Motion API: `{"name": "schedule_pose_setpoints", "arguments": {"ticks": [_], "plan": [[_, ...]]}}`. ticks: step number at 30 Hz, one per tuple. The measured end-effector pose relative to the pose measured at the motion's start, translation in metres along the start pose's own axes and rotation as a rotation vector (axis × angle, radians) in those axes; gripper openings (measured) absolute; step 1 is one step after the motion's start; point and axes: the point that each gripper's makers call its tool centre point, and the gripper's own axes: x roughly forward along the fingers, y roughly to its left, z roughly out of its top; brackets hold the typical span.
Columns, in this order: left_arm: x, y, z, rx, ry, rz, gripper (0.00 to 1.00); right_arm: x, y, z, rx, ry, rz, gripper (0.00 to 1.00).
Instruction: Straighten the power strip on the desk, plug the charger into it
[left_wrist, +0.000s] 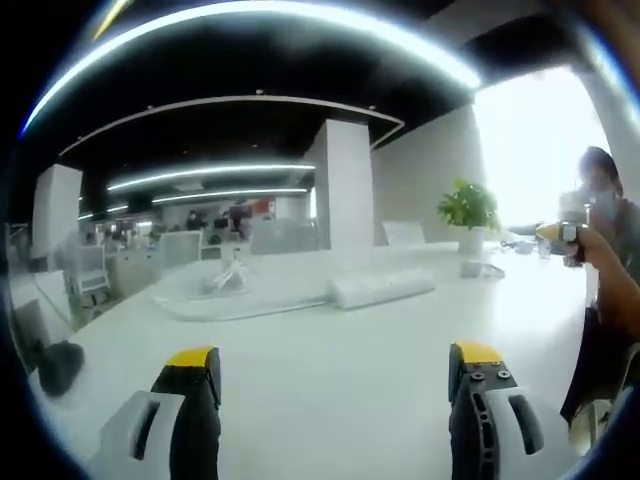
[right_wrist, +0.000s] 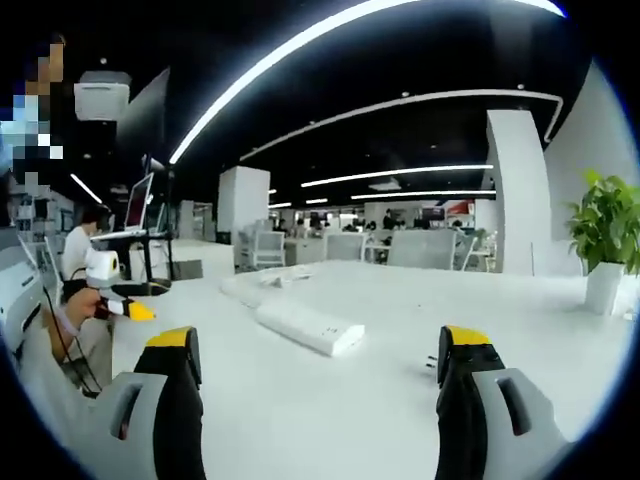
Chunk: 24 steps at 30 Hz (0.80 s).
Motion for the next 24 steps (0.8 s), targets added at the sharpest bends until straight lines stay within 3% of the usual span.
{"name": "schedule_pose_setpoints", "arguments": {"ticks": [8, 11, 16, 21, 24], "plan": [[0.000, 0.003, -0.002, -0.009, 0.004, 0.002, 0.97, 0.013, -0.033, 0.004, 0.044, -0.037, 0.016, 1.00], [0.000, 0.004, -0.001, -0.008, 0.000, 0.004, 0.97, 0.017, -0.056, 0.002, -0.021, -0.040, -0.010, 1.00], [0.000, 0.004, 0.001, -0.006, -0.003, 0.006, 0.97, 0.022, -0.083, 0.003, -0.055, -0.067, -0.018, 1.00], [0.001, 0.004, 0.001, -0.007, -0.003, 0.011, 0.97, 0.029, -0.097, 0.007, -0.084, -0.109, 0.001, 1.00], [0.001, 0.004, 0.001, -0.007, -0.004, 0.010, 0.97, 0.033, -0.104, 0.015, -0.085, -0.173, 0.018, 1.00]]}}
